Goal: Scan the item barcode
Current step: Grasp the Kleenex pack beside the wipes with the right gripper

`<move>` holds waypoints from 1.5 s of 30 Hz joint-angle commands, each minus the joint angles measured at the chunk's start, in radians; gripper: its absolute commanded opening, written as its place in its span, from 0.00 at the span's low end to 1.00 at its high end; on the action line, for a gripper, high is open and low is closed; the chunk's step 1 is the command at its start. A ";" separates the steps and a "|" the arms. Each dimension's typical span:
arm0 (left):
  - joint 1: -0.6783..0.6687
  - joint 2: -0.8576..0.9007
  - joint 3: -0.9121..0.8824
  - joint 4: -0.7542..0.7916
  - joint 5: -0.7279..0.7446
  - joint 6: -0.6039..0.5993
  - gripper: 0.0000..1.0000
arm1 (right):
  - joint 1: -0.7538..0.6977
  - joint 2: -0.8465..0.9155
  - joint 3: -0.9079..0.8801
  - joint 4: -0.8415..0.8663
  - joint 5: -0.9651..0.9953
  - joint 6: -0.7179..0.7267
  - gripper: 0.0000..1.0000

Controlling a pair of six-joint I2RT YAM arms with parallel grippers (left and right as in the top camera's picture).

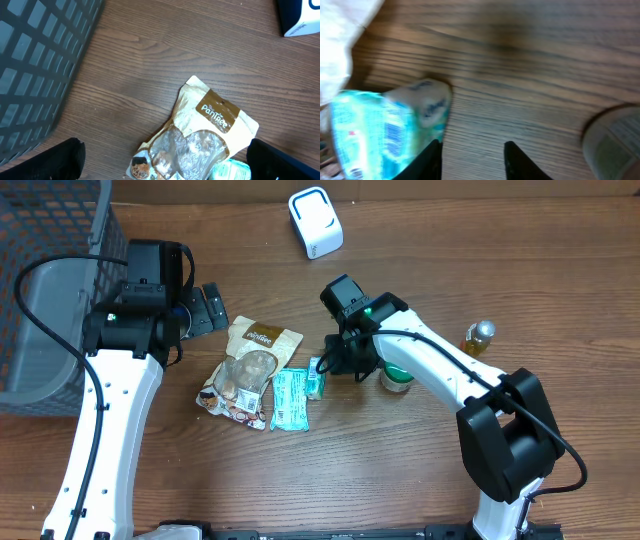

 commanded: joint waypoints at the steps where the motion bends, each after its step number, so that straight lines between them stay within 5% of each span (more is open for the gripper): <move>1: 0.000 -0.004 0.011 0.002 0.001 0.001 1.00 | -0.008 -0.006 -0.032 -0.010 0.085 0.015 0.34; 10: 0.000 -0.004 0.011 0.002 0.001 0.001 1.00 | -0.098 -0.006 -0.045 -0.134 0.235 0.075 0.34; 30: 0.000 -0.004 0.011 0.002 0.001 0.001 1.00 | -0.277 -0.006 -0.045 -0.246 0.238 0.075 0.34; 45: 0.000 -0.004 0.011 0.002 0.001 0.001 1.00 | -0.137 -0.006 -0.045 -0.054 -0.145 0.080 0.43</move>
